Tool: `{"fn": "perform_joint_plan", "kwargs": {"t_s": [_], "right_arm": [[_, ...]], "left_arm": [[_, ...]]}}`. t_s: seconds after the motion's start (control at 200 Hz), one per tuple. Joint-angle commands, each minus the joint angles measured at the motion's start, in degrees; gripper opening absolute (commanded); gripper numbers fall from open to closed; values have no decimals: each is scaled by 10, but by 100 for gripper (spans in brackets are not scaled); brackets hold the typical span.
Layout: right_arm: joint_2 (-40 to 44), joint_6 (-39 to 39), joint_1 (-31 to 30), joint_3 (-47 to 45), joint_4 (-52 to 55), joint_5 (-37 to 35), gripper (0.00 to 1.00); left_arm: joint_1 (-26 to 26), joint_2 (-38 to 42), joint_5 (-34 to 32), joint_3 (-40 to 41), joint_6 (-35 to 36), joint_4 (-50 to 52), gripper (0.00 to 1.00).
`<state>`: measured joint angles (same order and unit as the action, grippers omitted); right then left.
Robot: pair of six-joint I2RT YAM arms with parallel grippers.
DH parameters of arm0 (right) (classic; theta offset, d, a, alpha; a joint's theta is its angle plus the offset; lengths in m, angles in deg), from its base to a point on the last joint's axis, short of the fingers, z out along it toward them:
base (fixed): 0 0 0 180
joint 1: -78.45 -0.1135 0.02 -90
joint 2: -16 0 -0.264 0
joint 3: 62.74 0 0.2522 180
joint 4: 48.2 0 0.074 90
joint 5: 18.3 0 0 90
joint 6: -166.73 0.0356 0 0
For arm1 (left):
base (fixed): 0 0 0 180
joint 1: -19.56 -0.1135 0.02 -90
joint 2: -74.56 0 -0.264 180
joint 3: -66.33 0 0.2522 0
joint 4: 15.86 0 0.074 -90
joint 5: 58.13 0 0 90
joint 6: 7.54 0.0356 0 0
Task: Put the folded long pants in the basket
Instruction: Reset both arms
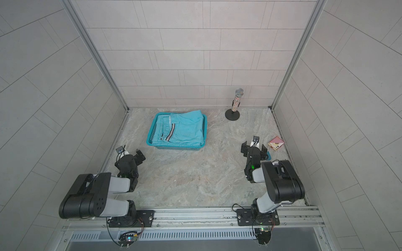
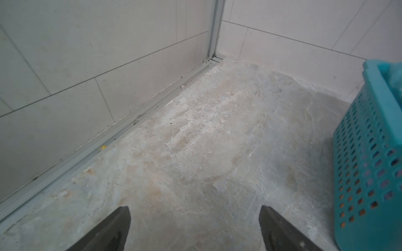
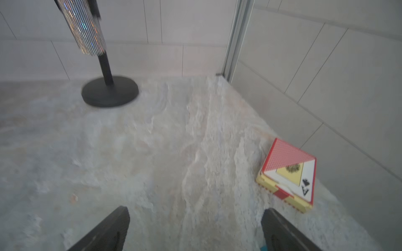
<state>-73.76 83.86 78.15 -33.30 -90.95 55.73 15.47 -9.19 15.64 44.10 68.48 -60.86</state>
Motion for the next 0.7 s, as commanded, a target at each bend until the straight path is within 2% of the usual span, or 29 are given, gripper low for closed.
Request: {"fn": "perform_joint_plan", "kwargs": {"t_s": [0.0,0.03,0.09,0.135,0.165,0.25,0.33,0.42,0.51,0.6,0.69], "right_arm": [[0,2,9,41,3,40,100],[-13,-13,3,39,-35,46,100],[27,-5,3,65,92,49,100],[2,-9,4,48,18,49,100],[-11,-11,3,38,-29,45,100],[23,-7,2,48,50,49,100],[-6,-19,1,45,-7,67,100],[15,-14,1,61,61,65,100],[-4,-19,1,46,-1,66,100],[11,-18,1,59,50,68,100],[-3,-21,1,51,9,67,100]], "left_arm": [[4,-60,98,-48,61,-80,100],[3,-63,118,-69,70,-51,100],[4,-47,143,-113,80,46,100],[4,-37,147,-130,84,97,100],[6,-38,146,-127,85,88,100],[6,-46,146,-120,84,62,100],[7,-44,145,-119,84,62,100],[7,-39,149,-112,83,54,100],[7,-40,151,-111,83,51,100],[7,-39,152,-110,83,50,100],[6,-39,153,-110,83,51,100]]}}
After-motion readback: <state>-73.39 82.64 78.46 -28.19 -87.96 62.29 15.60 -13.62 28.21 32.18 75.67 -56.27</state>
